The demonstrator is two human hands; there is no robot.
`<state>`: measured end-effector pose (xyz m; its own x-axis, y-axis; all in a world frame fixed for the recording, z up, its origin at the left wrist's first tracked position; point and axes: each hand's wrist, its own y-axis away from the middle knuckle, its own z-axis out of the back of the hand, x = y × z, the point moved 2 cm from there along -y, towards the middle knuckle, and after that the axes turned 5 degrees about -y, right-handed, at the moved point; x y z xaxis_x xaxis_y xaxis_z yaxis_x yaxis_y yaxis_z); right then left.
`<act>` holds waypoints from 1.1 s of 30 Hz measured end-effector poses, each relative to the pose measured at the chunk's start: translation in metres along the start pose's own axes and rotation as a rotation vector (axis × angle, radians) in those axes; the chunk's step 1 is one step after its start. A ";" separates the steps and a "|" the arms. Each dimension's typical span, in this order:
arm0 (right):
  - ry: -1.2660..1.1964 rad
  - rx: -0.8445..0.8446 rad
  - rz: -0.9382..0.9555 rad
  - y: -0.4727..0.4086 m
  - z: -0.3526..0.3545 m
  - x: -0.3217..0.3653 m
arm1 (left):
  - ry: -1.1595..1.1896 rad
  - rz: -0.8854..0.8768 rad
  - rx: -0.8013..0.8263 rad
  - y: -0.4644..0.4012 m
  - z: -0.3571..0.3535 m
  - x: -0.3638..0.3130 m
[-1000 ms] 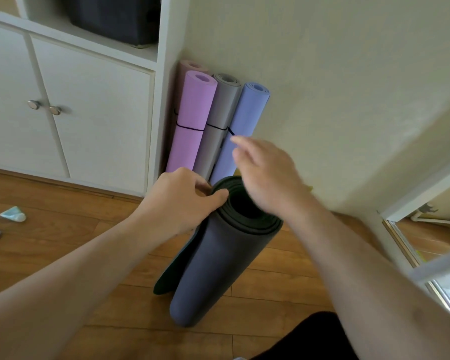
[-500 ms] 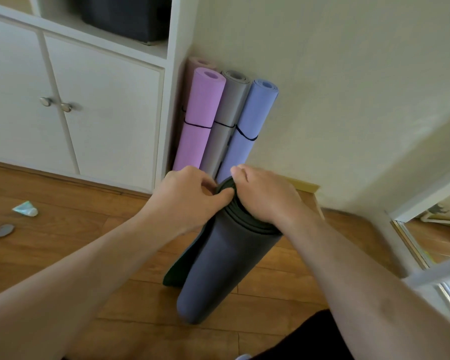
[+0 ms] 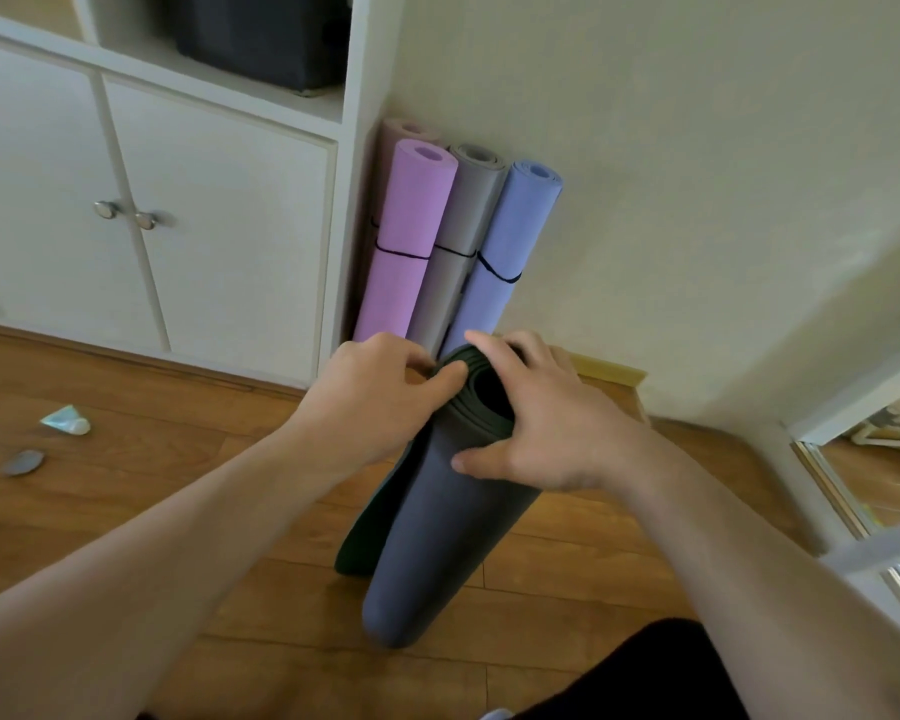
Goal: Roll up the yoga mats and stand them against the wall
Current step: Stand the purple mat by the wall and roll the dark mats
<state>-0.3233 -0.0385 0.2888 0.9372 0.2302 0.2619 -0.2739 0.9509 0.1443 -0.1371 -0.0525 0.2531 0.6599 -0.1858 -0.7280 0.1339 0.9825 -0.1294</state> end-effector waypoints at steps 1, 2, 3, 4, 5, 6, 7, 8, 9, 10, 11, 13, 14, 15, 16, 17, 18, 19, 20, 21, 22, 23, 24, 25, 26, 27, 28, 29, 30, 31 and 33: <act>-0.021 -0.038 -0.004 -0.001 0.000 -0.002 | -0.009 -0.001 0.019 0.000 -0.001 0.002; -0.039 -0.071 -0.001 0.000 0.000 -0.002 | 0.021 0.015 0.059 -0.001 -0.002 0.006; -0.055 -0.099 0.004 0.002 0.000 -0.004 | 0.119 0.042 0.123 -0.003 -0.002 0.008; -0.072 -0.122 0.011 0.004 0.000 -0.006 | 0.246 0.076 0.197 -0.003 -0.003 0.010; -0.089 -0.139 0.016 0.006 0.000 -0.008 | 0.336 0.089 0.274 -0.001 -0.004 0.012; -0.106 -0.151 0.016 0.009 0.000 -0.010 | 0.336 0.061 0.348 0.003 -0.005 0.012; -0.126 -0.165 0.009 0.010 0.001 -0.011 | 0.238 0.014 0.398 0.008 -0.007 0.012; -0.149 -0.186 -0.002 0.010 0.002 -0.012 | 0.109 -0.026 0.430 0.013 -0.014 0.013; -0.173 -0.209 -0.015 0.009 0.002 -0.012 | -0.002 -0.051 0.442 0.018 -0.022 0.011; -0.195 -0.233 -0.027 0.009 0.003 -0.012 | -0.061 -0.056 0.442 0.023 -0.030 0.009; -0.216 -0.256 -0.037 0.008 0.003 -0.011 | -0.064 -0.046 0.432 0.027 -0.038 0.007; -0.251 -0.299 -0.054 0.008 0.003 -0.008 | 0.025 -0.015 0.400 0.030 -0.052 0.004; -0.265 -0.318 -0.065 0.008 0.003 -0.007 | 0.078 -0.005 0.376 0.030 -0.058 0.002; -0.278 -0.337 -0.080 0.009 0.003 -0.006 | 0.123 -0.011 0.335 0.030 -0.063 0.001; -0.291 -0.360 -0.097 0.009 0.002 -0.006 | 0.156 -0.023 0.283 0.030 -0.068 -0.001; -0.308 -0.385 -0.118 0.008 0.001 -0.005 | 0.182 -0.034 0.219 0.029 -0.071 -0.003; -0.334 -0.411 -0.140 0.007 0.000 -0.005 | 0.197 -0.045 0.150 0.027 -0.074 -0.006; -0.367 -0.438 -0.163 0.007 -0.001 -0.006 | 0.200 -0.059 0.089 0.025 -0.076 -0.008; -0.411 -0.464 -0.192 0.007 0.001 -0.008 | 0.188 -0.078 0.042 0.022 -0.077 -0.012; -0.464 -0.476 -0.224 0.008 0.002 -0.011 | 0.159 -0.105 0.010 0.019 -0.078 -0.016; -0.523 -0.479 -0.249 0.010 0.004 -0.016 | 0.120 -0.135 -0.009 0.016 -0.078 -0.021; -0.592 -0.470 -0.268 0.012 0.006 -0.021 | 0.075 -0.163 -0.019 0.013 -0.079 -0.026; -0.672 -0.459 -0.281 0.014 0.006 -0.028 | 0.027 -0.188 -0.022 0.011 -0.082 -0.030; -0.751 -0.454 -0.291 0.017 0.005 -0.036 | -0.032 -0.209 -0.017 0.009 -0.085 -0.036; -0.819 -0.455 -0.314 0.019 0.002 -0.046 | -0.097 -0.227 -0.006 0.007 -0.091 -0.042; -0.867 -0.453 -0.351 0.022 -0.001 -0.058 | -0.160 -0.243 0.010 0.006 -0.097 -0.049; -0.904 -0.441 -0.390 0.025 -0.004 -0.071 | -0.210 -0.256 0.030 0.003 -0.106 -0.056; -0.927 -0.412 -0.423 0.027 -0.007 -0.085 | -0.243 -0.267 0.050 0.001 -0.116 -0.062; -0.928 -0.368 -0.448 0.030 -0.010 -0.100 | -0.261 -0.277 0.072 -0.002 -0.128 -0.068; -0.911 -0.316 -0.466 0.033 -0.013 -0.117 | -0.268 -0.287 0.094 -0.004 -0.141 -0.073; -0.864 -0.213 -0.509 0.040 -0.021 -0.152 | -0.261 -0.298 0.151 -0.006 -0.173 -0.083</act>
<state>-0.4723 -0.0314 0.2351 0.4324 -0.3584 0.8274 0.2359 0.9306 0.2799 -0.3203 -0.0414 0.1976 0.7380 -0.4777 -0.4766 0.4415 0.8759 -0.1944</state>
